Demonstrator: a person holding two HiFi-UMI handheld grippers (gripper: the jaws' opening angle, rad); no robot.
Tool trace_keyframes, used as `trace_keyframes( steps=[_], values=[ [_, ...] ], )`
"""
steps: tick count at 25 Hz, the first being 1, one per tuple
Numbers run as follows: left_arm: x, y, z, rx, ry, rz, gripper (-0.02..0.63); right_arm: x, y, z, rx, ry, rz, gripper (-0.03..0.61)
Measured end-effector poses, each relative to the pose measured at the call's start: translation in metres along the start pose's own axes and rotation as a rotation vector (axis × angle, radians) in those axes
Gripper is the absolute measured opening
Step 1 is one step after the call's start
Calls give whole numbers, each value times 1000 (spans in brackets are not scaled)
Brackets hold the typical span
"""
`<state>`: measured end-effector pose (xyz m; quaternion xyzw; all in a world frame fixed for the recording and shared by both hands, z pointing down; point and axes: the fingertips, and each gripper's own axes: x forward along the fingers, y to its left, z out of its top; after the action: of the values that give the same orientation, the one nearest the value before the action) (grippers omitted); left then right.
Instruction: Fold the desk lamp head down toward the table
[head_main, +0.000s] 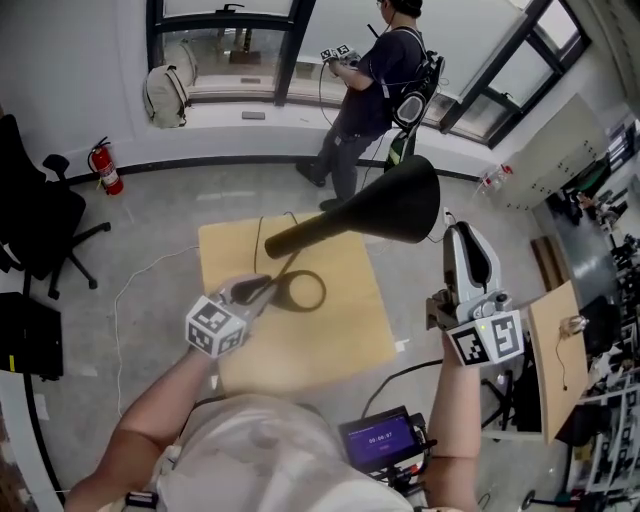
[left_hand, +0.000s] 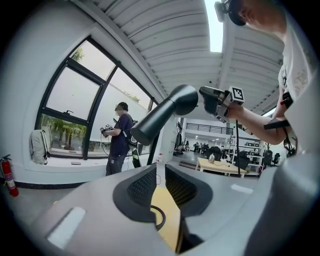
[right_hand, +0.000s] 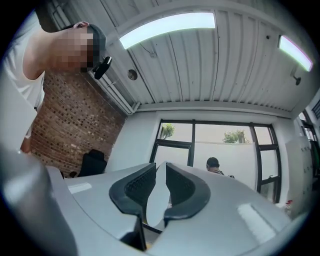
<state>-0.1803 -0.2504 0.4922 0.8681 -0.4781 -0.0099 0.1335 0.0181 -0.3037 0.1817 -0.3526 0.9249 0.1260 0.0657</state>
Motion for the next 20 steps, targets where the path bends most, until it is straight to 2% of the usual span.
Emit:
trace_keyframes(
  steps=[4,7,11,16,20],
  values=[
    [11,13,0,28,24,0,81,17,-1,8,-17,5,-15,98],
    [18,22,-1,34,39,-4,111,29,1,7,-32,32,-39,144],
    [25,30,11,32,11,-22,174,41,9,9,-51,53,-35,181],
    [36,30,38,35,-57,-122,266,56,15,0,-123,127,-54,187],
    [43,30,53,86,-80,-194,293,65,13,-4,-170,170,-91,193]
  ],
)
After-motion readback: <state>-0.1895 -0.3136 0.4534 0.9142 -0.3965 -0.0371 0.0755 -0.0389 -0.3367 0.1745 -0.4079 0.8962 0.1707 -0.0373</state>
